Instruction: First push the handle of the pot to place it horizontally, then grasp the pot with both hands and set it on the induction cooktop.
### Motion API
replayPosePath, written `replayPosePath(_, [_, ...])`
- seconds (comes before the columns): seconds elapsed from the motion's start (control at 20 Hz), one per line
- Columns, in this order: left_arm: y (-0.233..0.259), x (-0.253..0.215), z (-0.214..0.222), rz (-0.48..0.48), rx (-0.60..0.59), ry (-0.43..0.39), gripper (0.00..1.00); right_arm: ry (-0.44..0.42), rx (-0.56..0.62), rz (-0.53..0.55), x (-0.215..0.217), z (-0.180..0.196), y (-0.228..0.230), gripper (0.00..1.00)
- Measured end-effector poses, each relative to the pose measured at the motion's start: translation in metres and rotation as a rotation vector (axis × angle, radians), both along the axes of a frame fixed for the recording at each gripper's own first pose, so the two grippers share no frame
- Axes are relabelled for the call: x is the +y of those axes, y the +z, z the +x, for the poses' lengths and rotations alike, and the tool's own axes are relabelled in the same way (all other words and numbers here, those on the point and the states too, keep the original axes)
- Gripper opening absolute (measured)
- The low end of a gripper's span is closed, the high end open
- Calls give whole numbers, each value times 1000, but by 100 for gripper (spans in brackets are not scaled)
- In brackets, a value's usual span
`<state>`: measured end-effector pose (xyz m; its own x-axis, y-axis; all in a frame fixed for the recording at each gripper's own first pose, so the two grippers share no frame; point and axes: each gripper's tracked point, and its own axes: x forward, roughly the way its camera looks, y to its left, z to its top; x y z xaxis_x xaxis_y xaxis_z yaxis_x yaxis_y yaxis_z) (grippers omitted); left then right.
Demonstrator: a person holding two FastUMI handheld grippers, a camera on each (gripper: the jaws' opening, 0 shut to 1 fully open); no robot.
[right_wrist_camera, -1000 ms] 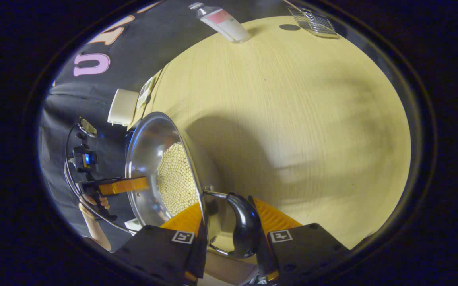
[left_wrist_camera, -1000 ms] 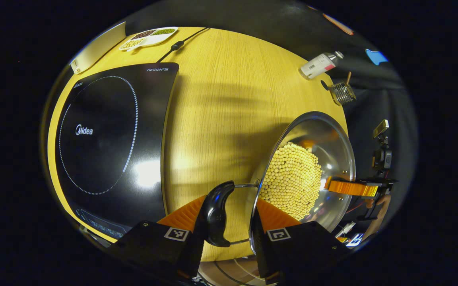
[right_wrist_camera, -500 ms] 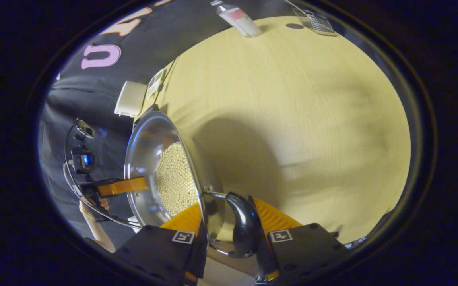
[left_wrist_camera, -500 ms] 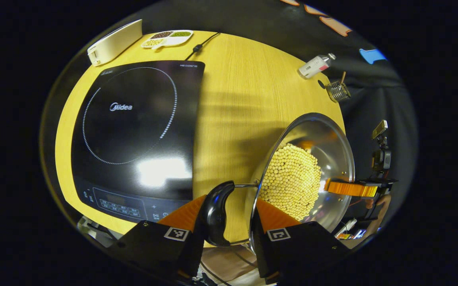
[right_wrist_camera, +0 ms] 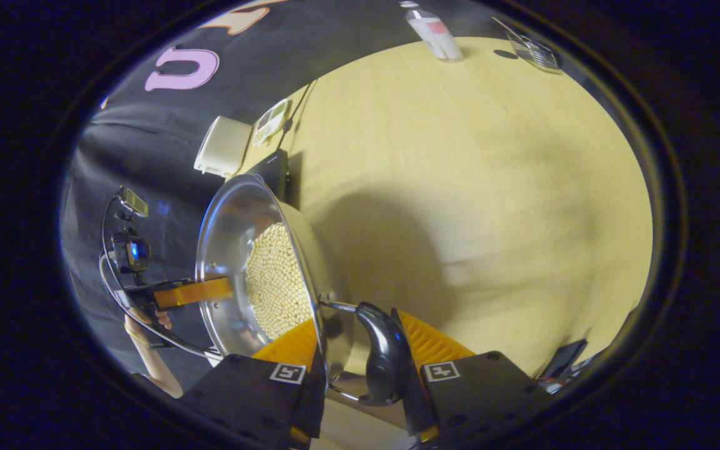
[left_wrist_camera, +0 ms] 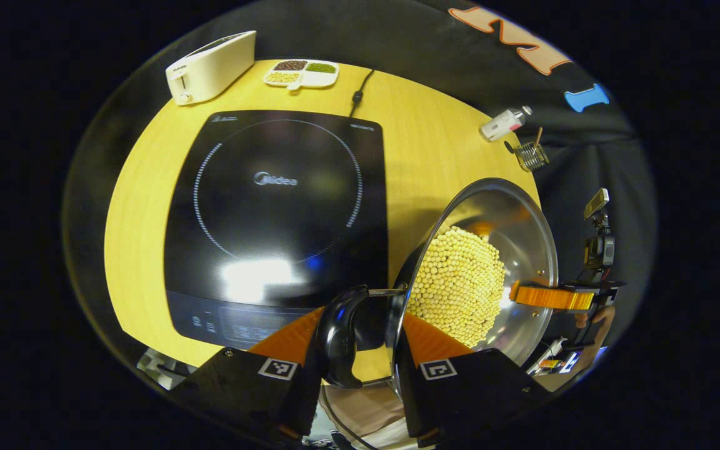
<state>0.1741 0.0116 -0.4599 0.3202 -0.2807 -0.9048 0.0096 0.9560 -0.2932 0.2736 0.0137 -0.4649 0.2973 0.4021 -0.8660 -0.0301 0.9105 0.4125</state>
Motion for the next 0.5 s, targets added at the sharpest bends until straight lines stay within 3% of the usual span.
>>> replayPosePath(0.15, [0,0,2,7,-11,-1,57,-1,1,-2,-1,0,1,48])
replayPosePath(0.2, [-2,-2,2,9,-16,-1,57,-1,-1,-3,-1,2,1,53])
replayPosePath(0.5, [-4,-2,4,28,-53,-7,55,-5,-2,-8,-1,-1,1,53])
